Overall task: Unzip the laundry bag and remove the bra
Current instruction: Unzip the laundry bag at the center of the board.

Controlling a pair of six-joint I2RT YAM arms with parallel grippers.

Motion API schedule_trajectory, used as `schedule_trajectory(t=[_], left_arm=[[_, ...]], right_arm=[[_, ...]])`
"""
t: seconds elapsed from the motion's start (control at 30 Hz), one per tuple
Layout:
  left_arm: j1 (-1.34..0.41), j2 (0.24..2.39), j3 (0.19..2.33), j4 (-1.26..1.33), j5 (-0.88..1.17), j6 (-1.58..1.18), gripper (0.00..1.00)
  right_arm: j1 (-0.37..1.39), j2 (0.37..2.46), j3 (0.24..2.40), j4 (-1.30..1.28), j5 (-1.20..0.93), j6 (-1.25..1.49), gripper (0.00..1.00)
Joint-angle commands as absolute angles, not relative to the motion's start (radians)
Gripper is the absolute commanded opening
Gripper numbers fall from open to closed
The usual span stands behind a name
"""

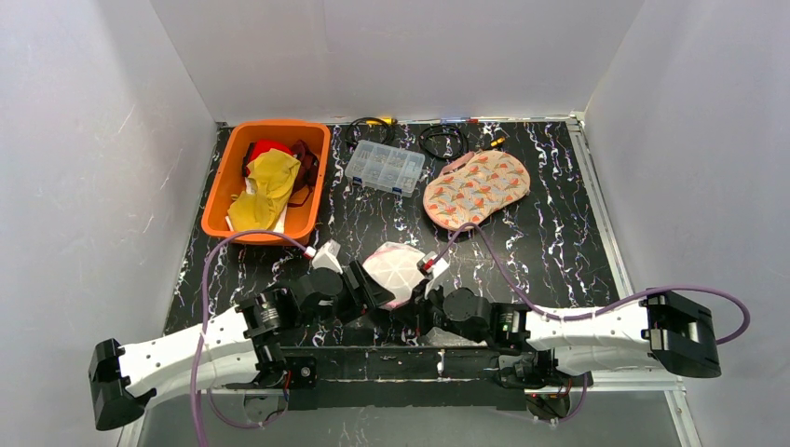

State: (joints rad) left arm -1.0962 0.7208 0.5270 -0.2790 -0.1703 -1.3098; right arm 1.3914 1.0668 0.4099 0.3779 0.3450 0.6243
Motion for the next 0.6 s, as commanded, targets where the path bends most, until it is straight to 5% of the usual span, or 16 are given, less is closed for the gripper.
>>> schedule_trajectory(t=[0.0,0.57], left_arm=[[-1.102,0.736,0.503,-0.237,-0.304,-1.376,0.64],[-1.101,0.8,0.503,-0.274,-0.394,-1.406,0.19]], right_arm=[[1.41,1.076,0.462,0.442,0.322,0.599,0.01],[1.428,1.043,0.453,0.412,0.341,0.595,0.01]])
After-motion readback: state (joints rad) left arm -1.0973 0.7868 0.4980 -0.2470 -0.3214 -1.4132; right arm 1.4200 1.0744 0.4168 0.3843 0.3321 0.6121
